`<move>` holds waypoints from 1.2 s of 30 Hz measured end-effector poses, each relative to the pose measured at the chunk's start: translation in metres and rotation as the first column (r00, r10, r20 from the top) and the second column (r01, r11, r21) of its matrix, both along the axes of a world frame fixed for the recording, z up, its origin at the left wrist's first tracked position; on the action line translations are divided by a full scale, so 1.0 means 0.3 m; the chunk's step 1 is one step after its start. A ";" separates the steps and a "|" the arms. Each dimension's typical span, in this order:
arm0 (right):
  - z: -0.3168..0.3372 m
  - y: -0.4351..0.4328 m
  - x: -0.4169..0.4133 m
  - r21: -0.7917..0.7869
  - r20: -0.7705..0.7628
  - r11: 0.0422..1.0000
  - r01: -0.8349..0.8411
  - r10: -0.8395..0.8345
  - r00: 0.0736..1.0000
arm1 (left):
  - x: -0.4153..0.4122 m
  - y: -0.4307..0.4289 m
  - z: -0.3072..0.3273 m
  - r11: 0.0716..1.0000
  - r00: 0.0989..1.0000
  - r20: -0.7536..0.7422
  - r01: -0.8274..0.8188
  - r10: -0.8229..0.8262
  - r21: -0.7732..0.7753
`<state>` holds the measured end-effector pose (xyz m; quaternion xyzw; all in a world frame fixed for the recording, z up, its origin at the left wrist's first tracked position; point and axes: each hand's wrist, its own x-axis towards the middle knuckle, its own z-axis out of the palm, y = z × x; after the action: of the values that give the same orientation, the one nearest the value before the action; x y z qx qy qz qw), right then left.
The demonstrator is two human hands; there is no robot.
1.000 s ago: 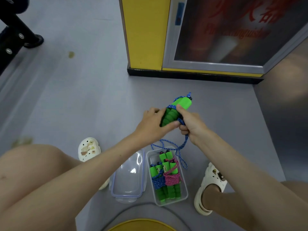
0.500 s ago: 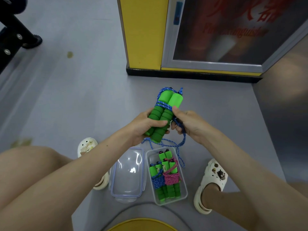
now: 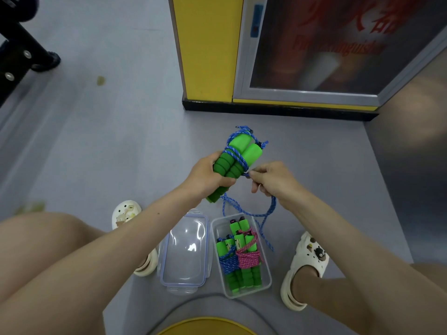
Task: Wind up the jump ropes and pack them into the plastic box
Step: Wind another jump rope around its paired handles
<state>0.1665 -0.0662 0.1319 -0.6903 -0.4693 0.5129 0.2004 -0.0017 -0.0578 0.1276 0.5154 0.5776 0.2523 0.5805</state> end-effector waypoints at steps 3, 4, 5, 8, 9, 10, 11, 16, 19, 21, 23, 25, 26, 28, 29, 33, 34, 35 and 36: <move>0.002 -0.006 -0.008 0.002 -0.036 1.000 -0.014 0.014 0.999 | 0.004 0.005 -0.013 0.983 0.969 -0.246 0.054 -0.009 0.174; 0.003 -0.006 -0.009 -0.018 -0.038 0.999 -0.035 0.034 0.999 | 0.006 0.002 -0.015 0.971 0.942 -0.335 0.091 -0.013 0.219; 0.002 -0.004 -0.009 -0.042 -0.032 0.998 -0.053 0.052 0.998 | 0.007 -0.001 -0.017 0.961 0.912 -0.410 0.121 -0.008 0.250; 0.002 0.000 -0.009 -0.071 -0.017 0.995 -0.068 0.067 0.998 | -0.002 -0.005 -0.019 0.945 0.858 -0.513 0.145 0.027 0.292; 0.003 -0.001 -0.010 -0.062 -0.022 0.995 -0.072 0.070 0.997 | -0.007 -0.004 -0.018 0.946 0.854 -0.519 0.140 0.034 0.292; 0.004 -0.002 -0.012 -0.050 -0.028 0.996 -0.076 0.075 0.997 | -0.010 -0.003 -0.016 0.945 0.849 -0.526 0.141 0.038 0.296; 0.004 -0.003 -0.013 -0.037 -0.029 0.996 -0.079 0.077 0.997 | -0.011 -0.003 -0.016 0.942 0.841 -0.539 0.149 0.039 0.302; 0.000 0.003 -0.014 -0.061 -0.126 0.998 0.019 -0.027 0.992 | -0.003 -0.005 -0.010 0.925 0.796 -0.602 0.185 0.057 0.332; 0.007 0.003 -0.017 -0.050 -0.145 0.998 0.045 -0.052 0.988 | -0.010 0.014 -0.013 0.976 0.935 -0.348 0.005 0.073 0.218; 0.007 0.007 -0.009 0.034 -0.037 0.999 0.000 0.001 0.999 | -0.014 0.020 -0.006 0.988 0.981 -0.145 -0.117 0.131 0.103; 0.000 0.013 0.006 0.117 0.112 0.986 -0.117 0.104 0.988 | -0.016 0.022 0.009 0.988 0.987 -0.037 -0.154 0.155 0.028; -0.007 0.015 0.016 0.150 0.223 0.961 -0.231 0.195 0.955 | -0.015 0.023 0.030 0.986 0.986 0.040 -0.163 0.164 -0.020; -0.011 0.013 0.018 0.160 0.264 0.951 -0.263 0.216 0.940 | -0.016 0.023 0.037 0.986 0.984 0.068 -0.164 0.166 -0.039; -0.020 0.008 0.018 0.203 0.314 0.944 -0.259 0.188 0.931 | -0.020 0.025 0.045 0.986 0.982 0.096 -0.159 0.164 -0.055; -0.023 0.007 0.017 0.238 0.327 0.942 -0.239 0.154 0.932 | -0.023 0.025 0.047 0.987 0.983 0.096 -0.152 0.157 -0.057; -0.028 0.011 0.018 0.353 0.386 0.911 -0.215 0.067 0.920 | -0.035 0.024 0.050 0.985 0.980 0.146 -0.114 0.133 -0.130; -0.026 0.012 0.019 0.370 0.390 0.904 -0.212 0.056 0.919 | -0.039 0.025 0.054 0.981 0.976 0.178 -0.100 0.129 -0.165; -0.022 0.012 0.015 0.387 0.386 0.899 -0.206 0.045 0.922 | -0.044 0.026 0.061 0.977 0.969 0.216 -0.079 0.122 -0.196; -0.017 0.009 0.011 0.389 0.372 0.901 -0.191 0.035 0.928 | -0.046 0.027 0.066 0.974 0.960 0.258 -0.052 0.110 -0.222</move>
<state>0.1697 -0.0637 0.1267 -0.6836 -0.6365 0.2777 0.2247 -0.0157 -0.0497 0.1475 0.3871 0.5377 0.2803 0.6946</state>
